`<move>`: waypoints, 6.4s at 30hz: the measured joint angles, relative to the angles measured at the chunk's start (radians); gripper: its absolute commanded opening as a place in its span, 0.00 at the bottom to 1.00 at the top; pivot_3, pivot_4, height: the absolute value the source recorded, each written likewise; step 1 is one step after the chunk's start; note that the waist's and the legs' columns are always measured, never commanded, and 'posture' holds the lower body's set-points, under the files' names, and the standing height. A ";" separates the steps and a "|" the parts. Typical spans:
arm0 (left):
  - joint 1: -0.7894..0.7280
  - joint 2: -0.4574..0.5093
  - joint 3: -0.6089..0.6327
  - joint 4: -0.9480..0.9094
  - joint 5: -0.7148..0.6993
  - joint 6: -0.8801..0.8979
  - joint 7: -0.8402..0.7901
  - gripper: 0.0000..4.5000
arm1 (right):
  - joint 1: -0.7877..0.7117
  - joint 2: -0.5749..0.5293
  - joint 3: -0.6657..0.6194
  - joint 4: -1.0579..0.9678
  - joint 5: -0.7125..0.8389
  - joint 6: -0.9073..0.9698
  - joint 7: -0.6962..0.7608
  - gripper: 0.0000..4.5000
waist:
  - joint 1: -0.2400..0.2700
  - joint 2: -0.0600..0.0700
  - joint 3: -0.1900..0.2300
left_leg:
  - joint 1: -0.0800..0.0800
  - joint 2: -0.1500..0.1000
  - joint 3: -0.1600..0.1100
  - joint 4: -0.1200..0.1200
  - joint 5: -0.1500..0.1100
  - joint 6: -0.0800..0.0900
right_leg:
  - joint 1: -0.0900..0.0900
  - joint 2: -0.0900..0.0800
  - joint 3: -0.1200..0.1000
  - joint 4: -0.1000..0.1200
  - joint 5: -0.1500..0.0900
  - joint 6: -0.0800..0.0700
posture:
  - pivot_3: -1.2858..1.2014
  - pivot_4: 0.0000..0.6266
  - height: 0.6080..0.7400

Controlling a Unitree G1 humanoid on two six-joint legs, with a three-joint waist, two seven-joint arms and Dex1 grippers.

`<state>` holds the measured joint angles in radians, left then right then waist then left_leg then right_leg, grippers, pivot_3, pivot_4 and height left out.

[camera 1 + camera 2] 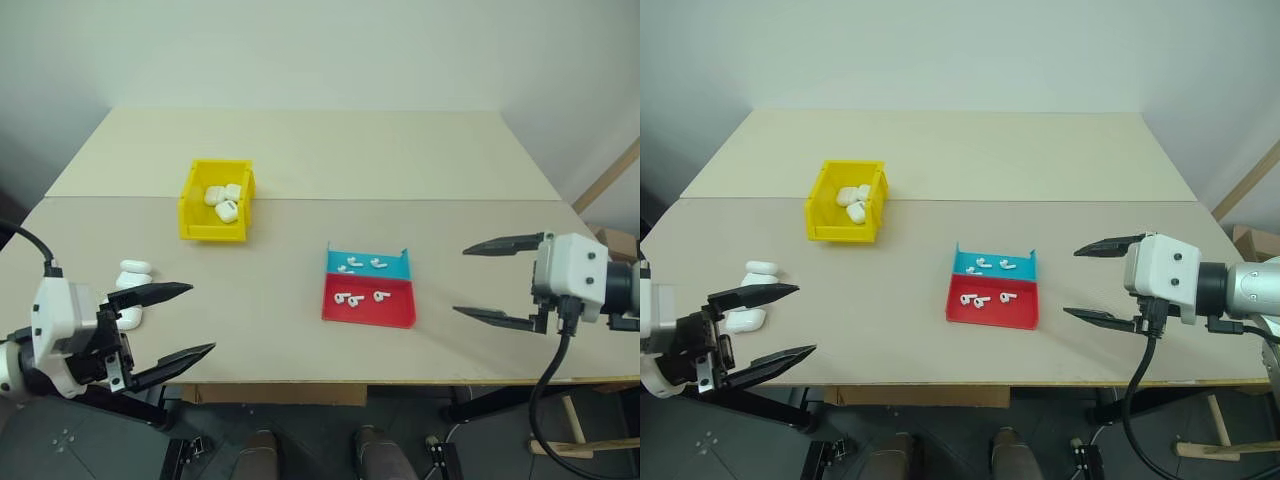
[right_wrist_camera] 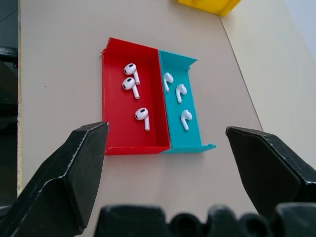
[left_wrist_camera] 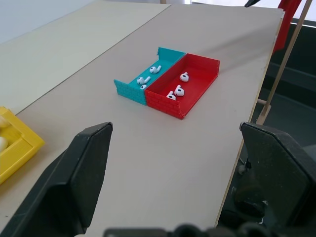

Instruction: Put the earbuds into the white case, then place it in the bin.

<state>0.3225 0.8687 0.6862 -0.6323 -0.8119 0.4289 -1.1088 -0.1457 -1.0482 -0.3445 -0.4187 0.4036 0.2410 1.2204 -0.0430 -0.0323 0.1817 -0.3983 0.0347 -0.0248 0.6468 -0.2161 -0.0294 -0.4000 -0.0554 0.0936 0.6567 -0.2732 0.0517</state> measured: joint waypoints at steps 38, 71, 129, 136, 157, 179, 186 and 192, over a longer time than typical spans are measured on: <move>-0.334 0.197 0.093 0.081 -0.502 1.182 1.132 1.00 | -0.203 -0.019 0.260 0.118 -0.070 0.006 -0.009 0.98 | -0.003 -0.001 0.000 | 0.000 -0.001 -0.002 0.000 0.000 0.000 | -0.003 -0.001 0.000 0.006 0.000 0.000 | 0.52 0.24 1.00; -0.643 0.456 -0.557 0.664 -0.840 1.017 1.605 1.00 | -0.073 -0.026 0.273 -0.005 -0.089 0.172 -0.115 0.98 | 0.004 -0.001 0.000 | -0.002 -0.002 -0.001 0.000 0.000 -0.001 | -0.005 -0.002 0.000 0.005 0.000 -0.001 | 0.52 0.24 1.00; -0.471 -0.114 -0.498 -0.004 -0.040 0.418 0.737 0.60 | -0.210 -0.097 0.298 -0.074 -0.102 0.330 -0.092 1.00 | 0.003 -0.003 -0.002 | -0.002 -0.003 -0.001 0.000 0.001 -0.002 | -0.003 -0.002 0.001 0.004 0.000 -0.001 | 0.52 0.24 1.00; -0.466 -0.290 -0.608 0.186 0.151 -0.074 0.369 0.60 | -0.441 -0.100 0.484 -0.062 -0.120 0.380 -0.010 1.00 | 0.004 -0.003 -0.002 | -0.002 -0.003 -0.001 0.001 0.001 -0.002 | -0.002 -0.001 0.000 0.003 0.001 0.000 | 0.52 0.24 1.00; -0.442 -0.460 -0.599 0.447 0.102 -0.523 -0.229 0.60 | -0.748 0.110 0.929 0.104 -0.422 0.498 0.078 0.66 | 0.000 -0.002 -0.003 | -0.005 -0.002 -0.003 0.005 0.001 -0.001 | -0.004 -0.002 -0.002 0.004 0.001 0.000 | 0.52 0.24 1.00; -0.416 -0.451 -0.597 0.473 0.121 -0.605 -0.300 0.60 | -0.806 0.284 1.040 0.349 -0.633 0.323 0.132 0.31 | 0.000 -0.002 -0.003 | -0.005 -0.002 -0.004 0.005 0.001 -0.001 | -0.004 -0.002 -0.003 0.005 0.001 0.000 | 0.52 0.24 1.00; -0.403 -0.442 -0.596 0.470 0.127 -0.607 -0.295 0.60 | -0.805 0.301 1.040 0.401 -0.689 0.272 0.132 0.31 | 0.000 -0.002 -0.003 | -0.005 -0.002 -0.004 0.005 0.001 -0.001 | -0.004 -0.002 -0.003 0.005 0.001 0.000 | 0.52 0.24 1.00; -0.403 -0.437 -0.596 0.470 0.143 -0.630 -0.291 0.60 | -0.804 0.324 1.040 0.416 -0.705 0.242 0.146 0.31 | 0.000 -0.002 -0.003 | -0.005 -0.002 -0.004 0.005 0.001 -0.001 | -0.004 -0.002 -0.003 0.005 0.001 0.000 | 0.52 0.24 1.00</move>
<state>-0.0803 0.4316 0.0904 -0.1621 -0.6691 -0.2006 -1.3996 -0.9499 -0.7246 0.6956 -0.0024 -0.3016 0.4831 1.3663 -0.0434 -0.0342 0.1789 -0.4035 0.0327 -0.0289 0.6515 -0.2155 -0.0302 -0.4042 -0.0570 0.0903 0.6619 -0.2726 0.0518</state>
